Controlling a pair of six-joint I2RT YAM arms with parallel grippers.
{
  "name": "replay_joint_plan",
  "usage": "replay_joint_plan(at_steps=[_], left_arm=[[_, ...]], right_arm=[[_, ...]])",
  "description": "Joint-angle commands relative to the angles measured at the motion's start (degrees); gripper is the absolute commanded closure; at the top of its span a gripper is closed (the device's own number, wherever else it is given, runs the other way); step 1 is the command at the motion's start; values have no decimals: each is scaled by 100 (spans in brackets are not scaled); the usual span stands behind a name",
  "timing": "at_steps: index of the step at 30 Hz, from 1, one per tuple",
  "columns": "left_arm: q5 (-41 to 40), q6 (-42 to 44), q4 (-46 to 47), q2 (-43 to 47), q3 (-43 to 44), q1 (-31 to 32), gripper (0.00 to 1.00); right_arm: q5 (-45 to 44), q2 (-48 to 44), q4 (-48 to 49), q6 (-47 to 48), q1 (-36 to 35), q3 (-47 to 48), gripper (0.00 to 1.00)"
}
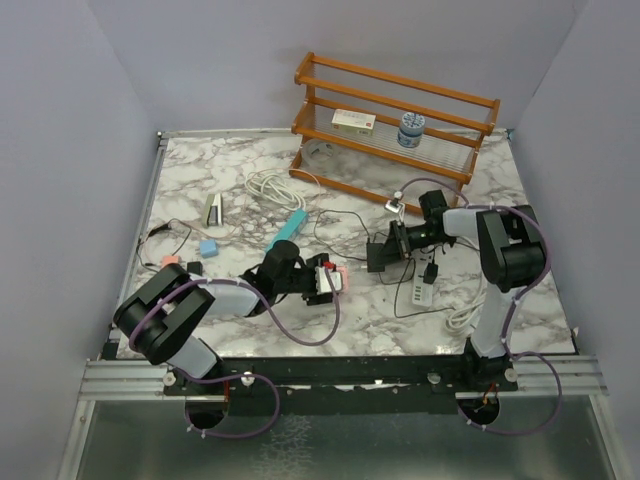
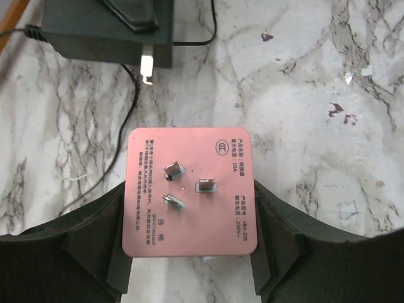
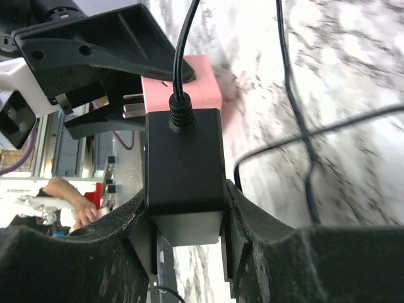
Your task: Pull the plug off the socket
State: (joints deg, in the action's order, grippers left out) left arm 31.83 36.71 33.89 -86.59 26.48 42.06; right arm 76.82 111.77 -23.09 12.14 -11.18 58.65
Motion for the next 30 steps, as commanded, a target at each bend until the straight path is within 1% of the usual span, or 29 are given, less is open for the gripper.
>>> replay_joint_plan(at_steps=[1,6,10,13,17,22,23,24,25,26,30], left_arm=[[439,-77,65,62,-137,-39,100],[416,-186,62,16,-84,-38,100],[559,-494,-317,-60,146,-33,100],[604,-658,-661,-184,368,-38,91],[621,-955,-867,-371,601,-53,73],[644,-1183,-888,-425,700,-93,43],[626,-1190,-886,-388,701,-86,34],[596,-1192,-884,-333,712,-93,22],[561,-1211,-884,-272,739,-99,6],[531,-1249,-888,-214,780,-101,2],[472,-1386,-949,4,1106,-116,1]], right_arm=[[-199,96,-456,582,193,48,99],[-431,-82,-993,1017,196,339,100],[-829,-593,-1005,847,200,671,100],[-1097,-901,-1065,731,196,966,99],[-1356,-1144,-1216,759,200,1280,100],[-1794,-1489,-1155,934,195,1459,99],[-1867,-1551,-1146,956,195,1517,100],[-1945,-1620,-1171,979,195,1628,100],[-2043,-1683,-1199,983,195,1709,99],[-2142,-1752,-1209,981,198,1816,100],[-2474,-1942,-1310,975,195,2328,99]])
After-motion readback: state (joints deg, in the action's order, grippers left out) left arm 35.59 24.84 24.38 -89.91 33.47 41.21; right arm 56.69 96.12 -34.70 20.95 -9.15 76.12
